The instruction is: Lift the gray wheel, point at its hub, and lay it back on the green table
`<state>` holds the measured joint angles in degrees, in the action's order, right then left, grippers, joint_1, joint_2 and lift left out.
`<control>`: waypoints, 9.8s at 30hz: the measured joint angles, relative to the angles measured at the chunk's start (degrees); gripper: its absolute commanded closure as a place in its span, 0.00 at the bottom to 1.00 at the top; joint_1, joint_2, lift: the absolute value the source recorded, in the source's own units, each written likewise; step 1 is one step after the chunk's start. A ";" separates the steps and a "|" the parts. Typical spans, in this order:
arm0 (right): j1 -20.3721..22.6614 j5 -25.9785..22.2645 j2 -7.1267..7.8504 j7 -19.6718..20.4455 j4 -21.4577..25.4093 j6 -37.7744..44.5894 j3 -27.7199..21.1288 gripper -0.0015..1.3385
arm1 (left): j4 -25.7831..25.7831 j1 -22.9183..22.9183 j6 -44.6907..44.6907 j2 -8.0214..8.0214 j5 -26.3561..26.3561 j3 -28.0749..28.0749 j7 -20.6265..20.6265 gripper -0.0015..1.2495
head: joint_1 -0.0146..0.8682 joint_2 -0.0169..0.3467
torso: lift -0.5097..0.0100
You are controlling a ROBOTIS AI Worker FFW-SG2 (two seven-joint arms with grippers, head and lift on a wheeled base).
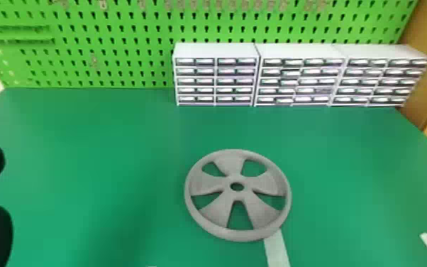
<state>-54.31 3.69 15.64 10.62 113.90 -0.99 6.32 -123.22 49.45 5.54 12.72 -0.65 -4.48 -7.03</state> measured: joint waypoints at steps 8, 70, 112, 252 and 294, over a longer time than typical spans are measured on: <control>0.06 0.18 0.11 0.00 -0.01 -0.05 0.35 0.10 | 0.00 -0.37 0.00 0.00 -0.02 0.04 -0.26 0.00 | 0.80 0.18 | 0.80; 23.01 -4.30 -1.72 -0.07 -6.95 13.31 -2.18 0.09 | 14.75 -19.61 -10.74 -2.96 -1.93 2.14 -1.67 0.00 | 0.80 0.18 | 0.80; 52.78 -7.36 -6.18 -2.14 -6.46 16.66 -7.01 0.11 | 18.81 -47.25 -17.42 -6.98 -5.25 5.90 0.97 0.02 | 0.80 0.18 | 0.80; 62.54 -6.55 -7.55 -4.99 -8.64 3.18 -8.08 0.13 | 23.35 -53.76 -4.68 -9.20 -3.39 0.80 7.03 0.04 | 0.80 0.18 | 0.80; 62.13 -6.50 -7.11 -5.00 -8.96 3.18 -7.80 0.13 | 24.26 -53.23 -3.86 -9.20 -3.40 0.27 7.03 0.04 | 0.80 0.18 | 0.80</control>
<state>7.82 -2.81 8.52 5.62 104.94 2.20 -1.48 -98.96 -3.78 1.68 3.51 -4.04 -4.22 0.00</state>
